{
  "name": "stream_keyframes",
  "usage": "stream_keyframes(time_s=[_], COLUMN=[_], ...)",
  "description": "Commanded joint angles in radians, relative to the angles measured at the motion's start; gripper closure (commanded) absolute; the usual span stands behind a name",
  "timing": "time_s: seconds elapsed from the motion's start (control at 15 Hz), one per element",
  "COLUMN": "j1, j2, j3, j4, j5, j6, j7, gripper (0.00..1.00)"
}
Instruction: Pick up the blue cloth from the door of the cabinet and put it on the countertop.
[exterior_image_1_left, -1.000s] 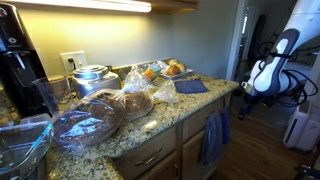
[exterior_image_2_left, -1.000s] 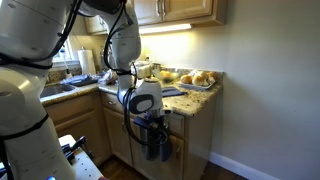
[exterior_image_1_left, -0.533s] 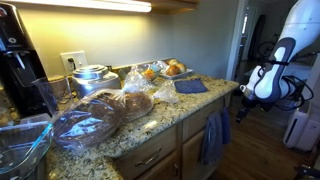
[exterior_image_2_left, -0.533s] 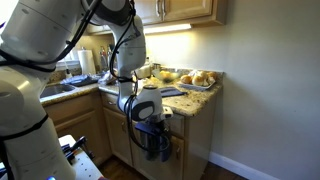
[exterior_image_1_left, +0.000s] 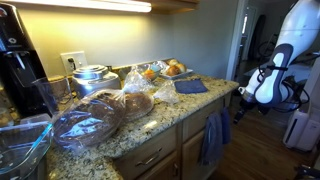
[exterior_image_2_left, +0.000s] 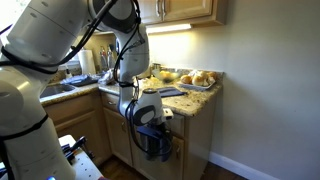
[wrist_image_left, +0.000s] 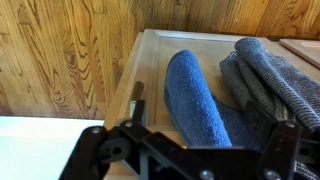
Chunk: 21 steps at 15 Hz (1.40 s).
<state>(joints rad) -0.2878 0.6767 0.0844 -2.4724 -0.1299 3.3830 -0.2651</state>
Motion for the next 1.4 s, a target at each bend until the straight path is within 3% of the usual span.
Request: stream_keyframes(time_s=[0.0,0.4,1.33], j1=[-0.013,0.009,-0.051], j2=[0.037,0.061,0.088], j3=[-0.006,-0.018,0.07], j4=[0.024,0.054,0.11], j5=[-0.046,-0.049,-0.073], j6=[0.043,0.056,0.037], j7=[0.036,0.042,0.081], gripper=[0.0,0.0,0.0])
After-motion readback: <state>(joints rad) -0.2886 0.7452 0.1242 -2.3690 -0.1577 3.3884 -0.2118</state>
